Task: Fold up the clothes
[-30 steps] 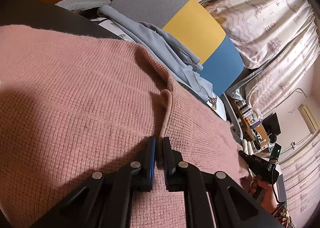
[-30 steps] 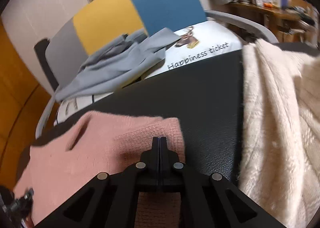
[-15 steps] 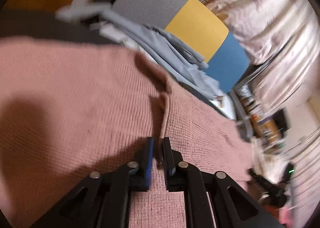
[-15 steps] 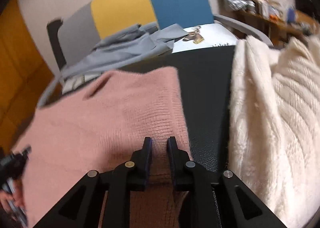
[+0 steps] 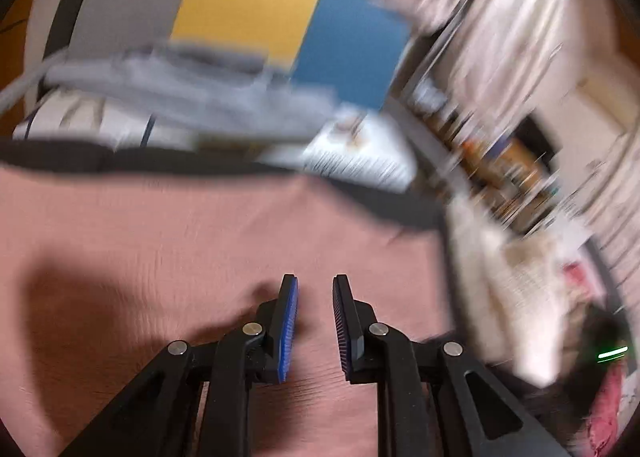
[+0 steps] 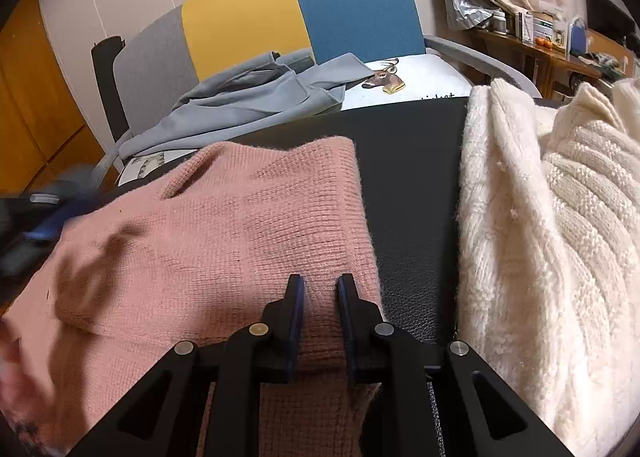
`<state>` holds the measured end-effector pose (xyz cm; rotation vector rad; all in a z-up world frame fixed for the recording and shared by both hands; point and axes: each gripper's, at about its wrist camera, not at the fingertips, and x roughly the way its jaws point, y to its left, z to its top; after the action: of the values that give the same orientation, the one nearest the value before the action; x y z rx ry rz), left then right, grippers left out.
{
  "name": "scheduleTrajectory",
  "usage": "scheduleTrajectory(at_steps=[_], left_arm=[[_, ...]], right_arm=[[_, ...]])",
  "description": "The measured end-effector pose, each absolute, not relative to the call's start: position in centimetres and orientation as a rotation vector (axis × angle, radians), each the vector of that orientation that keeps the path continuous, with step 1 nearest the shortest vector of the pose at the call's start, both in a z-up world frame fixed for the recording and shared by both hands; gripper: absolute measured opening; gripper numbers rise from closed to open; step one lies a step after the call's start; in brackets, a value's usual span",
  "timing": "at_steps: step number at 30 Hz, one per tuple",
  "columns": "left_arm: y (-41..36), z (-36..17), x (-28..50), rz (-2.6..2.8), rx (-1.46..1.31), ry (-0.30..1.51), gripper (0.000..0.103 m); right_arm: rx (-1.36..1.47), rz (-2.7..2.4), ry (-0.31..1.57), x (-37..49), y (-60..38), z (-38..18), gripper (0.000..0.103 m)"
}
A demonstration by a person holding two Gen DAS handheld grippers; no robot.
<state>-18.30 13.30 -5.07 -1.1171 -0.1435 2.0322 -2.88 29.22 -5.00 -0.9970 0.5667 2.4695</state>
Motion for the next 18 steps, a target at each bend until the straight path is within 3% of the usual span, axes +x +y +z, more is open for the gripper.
scheduleTrajectory(at_steps=[2, 4, 12, 15, 18], left_arm=[[11.5, -6.0, -19.3, 2.03, -1.168, -0.206, 0.009], [8.4, -6.0, -20.2, 2.032, -1.178, -0.311, 0.0], [-3.9, -5.8, -19.6, 2.206, -1.158, -0.379, 0.003], [-8.2, -6.7, -20.8, 2.186, -1.169, -0.599, 0.001], [-9.1, -7.0, -20.7, 2.163, -1.143, -0.628, 0.002]], right_arm=[[-0.996, 2.47, 0.572, -2.9, 29.3, -5.1, 0.018], [-0.996, 2.467, 0.566, -3.0, 29.3, -5.1, 0.018], [-1.013, 2.438, 0.475, -3.5, 28.5, -4.9, 0.018], [-1.01, 2.441, 0.487, -3.4, 28.8, -4.9, 0.018], [-1.009, 2.446, 0.489, -3.3, 28.7, -4.9, 0.019]])
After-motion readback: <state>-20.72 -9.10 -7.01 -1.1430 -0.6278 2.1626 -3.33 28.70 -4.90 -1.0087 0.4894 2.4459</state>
